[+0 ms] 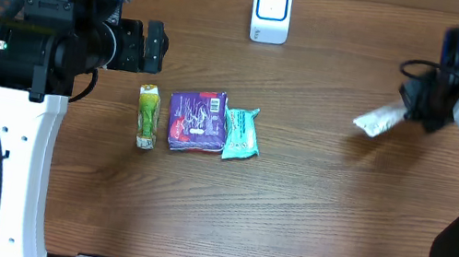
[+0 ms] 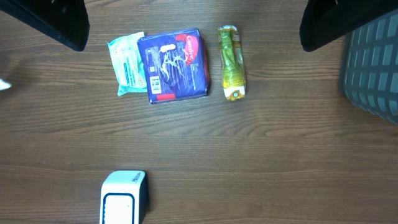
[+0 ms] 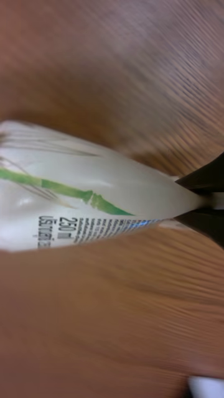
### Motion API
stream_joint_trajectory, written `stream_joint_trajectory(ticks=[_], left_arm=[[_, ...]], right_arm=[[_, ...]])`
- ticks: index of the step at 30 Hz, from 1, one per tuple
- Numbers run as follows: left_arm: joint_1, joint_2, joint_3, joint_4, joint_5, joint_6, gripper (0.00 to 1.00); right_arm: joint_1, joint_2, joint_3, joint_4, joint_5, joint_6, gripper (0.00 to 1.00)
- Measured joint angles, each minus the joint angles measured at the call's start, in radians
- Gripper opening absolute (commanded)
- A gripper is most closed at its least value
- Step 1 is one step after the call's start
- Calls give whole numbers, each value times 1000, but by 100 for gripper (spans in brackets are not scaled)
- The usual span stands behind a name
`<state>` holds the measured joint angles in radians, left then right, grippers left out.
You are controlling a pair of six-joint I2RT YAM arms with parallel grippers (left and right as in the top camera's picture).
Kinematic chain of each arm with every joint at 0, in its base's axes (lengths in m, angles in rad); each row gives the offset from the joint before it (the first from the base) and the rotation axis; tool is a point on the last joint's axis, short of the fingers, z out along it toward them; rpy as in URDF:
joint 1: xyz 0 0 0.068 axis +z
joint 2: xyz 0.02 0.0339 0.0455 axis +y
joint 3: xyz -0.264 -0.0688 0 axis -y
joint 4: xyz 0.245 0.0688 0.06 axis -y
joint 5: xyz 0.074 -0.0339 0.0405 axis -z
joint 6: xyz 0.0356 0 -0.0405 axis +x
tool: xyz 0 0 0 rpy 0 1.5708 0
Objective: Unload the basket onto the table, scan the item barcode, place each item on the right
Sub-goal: 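Carry the Pantene tube to the right side and release it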
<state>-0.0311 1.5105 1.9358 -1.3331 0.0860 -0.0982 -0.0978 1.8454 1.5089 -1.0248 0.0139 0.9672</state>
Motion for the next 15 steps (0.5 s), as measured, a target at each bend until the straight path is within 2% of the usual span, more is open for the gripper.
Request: stream_joint_trajectory(ticks=[5,8,15], left_arm=[[0,0,0,0,0,0,100],[0,0,0,0,0,0,100],[0,0,0,0,0,0,100]], right_arm=[[-39,0,-208,225,-7,268,4],[-38,0,-283,319,-4,337,4],[-32,-5,-306,371,126,399,4]])
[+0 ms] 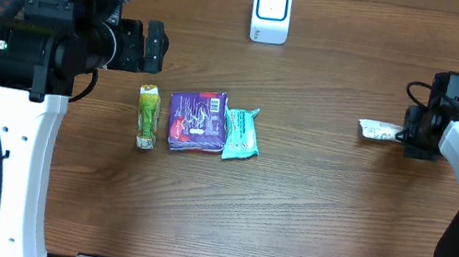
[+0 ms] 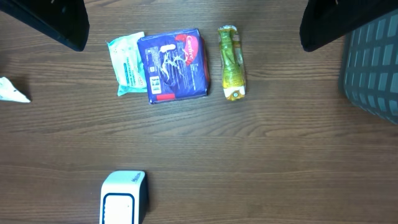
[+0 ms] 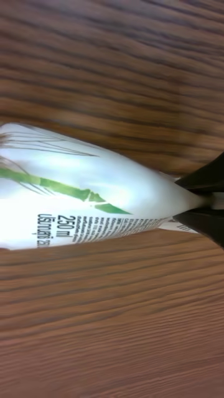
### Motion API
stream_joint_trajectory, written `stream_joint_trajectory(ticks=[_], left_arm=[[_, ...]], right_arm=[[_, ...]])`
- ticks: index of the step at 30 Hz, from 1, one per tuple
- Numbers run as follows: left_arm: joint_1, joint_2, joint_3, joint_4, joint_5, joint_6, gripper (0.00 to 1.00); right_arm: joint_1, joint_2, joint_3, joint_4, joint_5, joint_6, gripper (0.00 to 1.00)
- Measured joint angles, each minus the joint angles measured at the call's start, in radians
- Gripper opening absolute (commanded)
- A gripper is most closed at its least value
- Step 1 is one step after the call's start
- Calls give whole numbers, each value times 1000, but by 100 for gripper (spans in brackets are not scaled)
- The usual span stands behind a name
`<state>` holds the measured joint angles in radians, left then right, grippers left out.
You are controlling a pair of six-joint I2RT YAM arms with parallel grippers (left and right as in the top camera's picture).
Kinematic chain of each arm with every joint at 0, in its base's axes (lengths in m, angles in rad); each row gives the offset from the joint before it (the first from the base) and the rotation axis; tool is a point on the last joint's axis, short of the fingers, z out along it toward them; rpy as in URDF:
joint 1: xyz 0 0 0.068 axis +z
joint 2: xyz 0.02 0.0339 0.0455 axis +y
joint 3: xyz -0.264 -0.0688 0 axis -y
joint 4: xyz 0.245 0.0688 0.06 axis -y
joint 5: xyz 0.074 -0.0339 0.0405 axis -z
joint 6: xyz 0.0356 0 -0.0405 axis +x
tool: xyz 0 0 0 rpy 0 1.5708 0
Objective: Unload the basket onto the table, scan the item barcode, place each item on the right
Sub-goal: 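Carry the Pantene tube to the right side and release it, then move the right gripper to the green wipes pack and grasp it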
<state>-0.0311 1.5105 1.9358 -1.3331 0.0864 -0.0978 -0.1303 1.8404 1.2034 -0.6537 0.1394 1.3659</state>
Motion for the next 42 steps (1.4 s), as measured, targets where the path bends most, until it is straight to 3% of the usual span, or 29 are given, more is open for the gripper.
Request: stream_joint_trajectory(ticks=[3,4,6,7,8,9,12,18,27,32,42], left_arm=[[0,0,0,0,0,0,99],[0,0,0,0,0,0,100],[0,0,0,0,0,0,99],[0,0,0,0,0,0,100],[0,0,0,0,0,0,100],[0,0,0,0,0,0,100],[0,0,0,0,0,0,99],[0,0,0,0,0,0,100],[0,0,0,0,0,0,100],[0,0,0,0,0,0,99],[0,0,0,0,0,0,100]], right_arm=[[-2,0,-5,28,85,-14,6],[-3,0,-8,43,106,-30,16],[-6,0,-13,66,130,-74,58],[-7,0,-13,75,138,-101,67],[-7,0,-13,80,141,-129,83],[-6,0,-13,82,141,-163,91],[-5,0,-10,74,126,-261,99],[17,-35,89,-38,-5,-492,100],[147,-197,188,-53,-423,-827,100],[302,-112,188,-74,-564,-901,99],[585,102,188,-35,-625,-925,76]])
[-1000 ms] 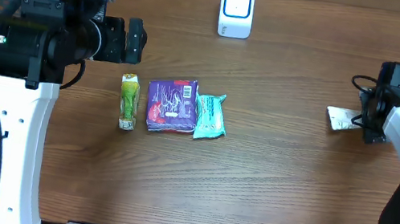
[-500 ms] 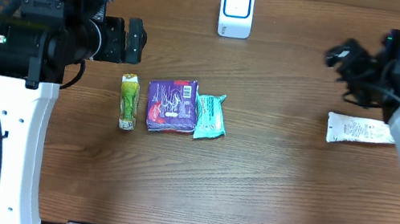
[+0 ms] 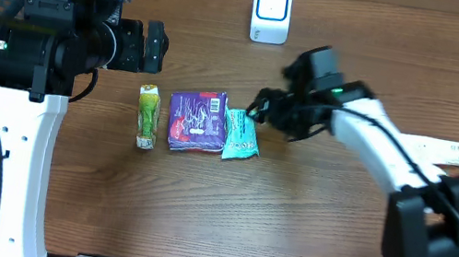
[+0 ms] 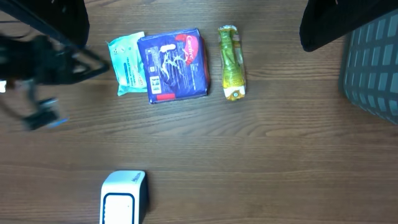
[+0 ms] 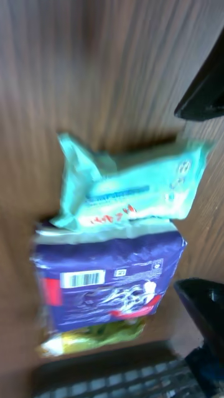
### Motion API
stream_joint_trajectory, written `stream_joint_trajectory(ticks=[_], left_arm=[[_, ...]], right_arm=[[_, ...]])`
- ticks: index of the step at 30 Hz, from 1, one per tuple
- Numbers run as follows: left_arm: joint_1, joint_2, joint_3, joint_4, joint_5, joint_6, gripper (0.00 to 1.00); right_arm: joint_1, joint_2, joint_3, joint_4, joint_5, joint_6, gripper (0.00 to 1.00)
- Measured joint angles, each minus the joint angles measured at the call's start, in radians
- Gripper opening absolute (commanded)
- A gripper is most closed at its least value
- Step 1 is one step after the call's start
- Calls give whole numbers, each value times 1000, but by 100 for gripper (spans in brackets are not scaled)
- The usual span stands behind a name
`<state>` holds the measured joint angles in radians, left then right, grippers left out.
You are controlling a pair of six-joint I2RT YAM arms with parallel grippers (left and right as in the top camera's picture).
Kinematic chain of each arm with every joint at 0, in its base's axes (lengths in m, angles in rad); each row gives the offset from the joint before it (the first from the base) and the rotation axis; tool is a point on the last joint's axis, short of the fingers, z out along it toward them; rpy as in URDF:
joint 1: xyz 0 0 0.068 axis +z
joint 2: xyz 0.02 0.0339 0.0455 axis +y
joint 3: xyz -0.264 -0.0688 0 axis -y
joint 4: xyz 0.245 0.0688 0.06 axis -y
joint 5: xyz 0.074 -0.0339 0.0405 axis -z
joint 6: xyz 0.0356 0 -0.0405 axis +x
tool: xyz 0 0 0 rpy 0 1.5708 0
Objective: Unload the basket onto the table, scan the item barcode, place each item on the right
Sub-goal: 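Move the right gripper to the green wipes pack and grasp it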
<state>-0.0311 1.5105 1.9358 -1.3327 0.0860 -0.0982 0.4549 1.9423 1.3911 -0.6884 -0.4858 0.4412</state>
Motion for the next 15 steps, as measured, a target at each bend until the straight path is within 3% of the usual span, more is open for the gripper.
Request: stream_joint_trajectory(ticks=[5,10,15], left_arm=[[0,0,0,0,0,0,100],[0,0,0,0,0,0,100],[0,0,0,0,0,0,100]], right_arm=[[22,83,0,16,-7,26,75],[10,118,0,29,-13,53,66],[11,129,0,60,-20,98,65]])
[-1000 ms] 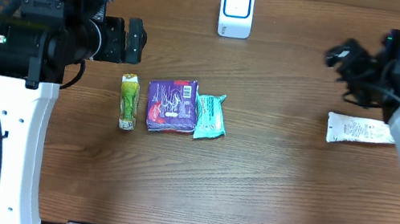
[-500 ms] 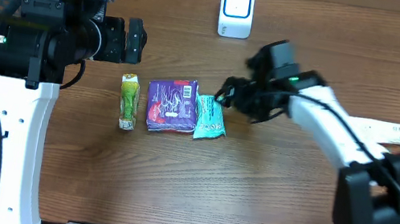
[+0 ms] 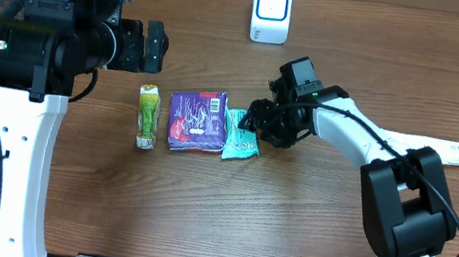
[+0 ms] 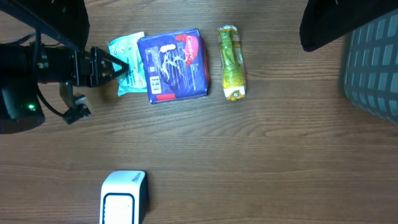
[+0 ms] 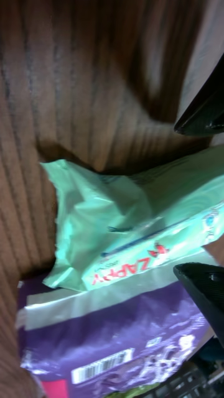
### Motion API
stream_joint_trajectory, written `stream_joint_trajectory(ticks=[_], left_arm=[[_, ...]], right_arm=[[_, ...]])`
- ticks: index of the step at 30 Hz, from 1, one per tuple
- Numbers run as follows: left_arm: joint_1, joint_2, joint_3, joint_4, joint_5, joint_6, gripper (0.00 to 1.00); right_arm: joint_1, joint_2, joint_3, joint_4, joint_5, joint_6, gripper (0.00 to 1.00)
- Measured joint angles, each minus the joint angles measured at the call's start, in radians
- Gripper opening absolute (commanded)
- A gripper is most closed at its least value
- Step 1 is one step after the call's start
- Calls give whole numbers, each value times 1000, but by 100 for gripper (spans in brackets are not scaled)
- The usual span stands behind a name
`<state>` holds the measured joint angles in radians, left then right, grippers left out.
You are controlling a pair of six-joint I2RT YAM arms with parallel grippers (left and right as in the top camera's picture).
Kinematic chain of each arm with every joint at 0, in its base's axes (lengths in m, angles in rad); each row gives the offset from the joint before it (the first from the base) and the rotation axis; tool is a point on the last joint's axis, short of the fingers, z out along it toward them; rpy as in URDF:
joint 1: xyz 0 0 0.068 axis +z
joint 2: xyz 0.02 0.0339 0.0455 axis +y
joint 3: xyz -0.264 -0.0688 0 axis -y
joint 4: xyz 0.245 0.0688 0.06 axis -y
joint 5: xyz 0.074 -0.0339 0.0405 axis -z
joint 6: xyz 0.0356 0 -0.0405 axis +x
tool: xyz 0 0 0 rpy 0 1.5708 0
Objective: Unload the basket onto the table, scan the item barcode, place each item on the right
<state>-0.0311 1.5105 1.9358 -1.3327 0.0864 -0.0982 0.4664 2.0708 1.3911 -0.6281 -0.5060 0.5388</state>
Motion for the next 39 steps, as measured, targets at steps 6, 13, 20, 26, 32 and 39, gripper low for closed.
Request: stream_joint_trajectory(ticks=[6,13,20,26,32,39], left_arm=[[0,0,0,0,0,0,100],[0,0,0,0,0,0,100],[0,0,0,0,0,0,99],[0,0,0,0,0,0,100],[0,0,0,0,0,0,100],[0,0,0,0,0,0,100]], right_arm=[[7,32,0,37,-15,79,44],[10,47,0,38,-42,145,4],[-5,40,3,-16,-54,144,4],[-28,-67,2,-180,164,63,4],[8,-237,2,-348,689,26,4],[131,-161,2,-447,1122,-150,10]])
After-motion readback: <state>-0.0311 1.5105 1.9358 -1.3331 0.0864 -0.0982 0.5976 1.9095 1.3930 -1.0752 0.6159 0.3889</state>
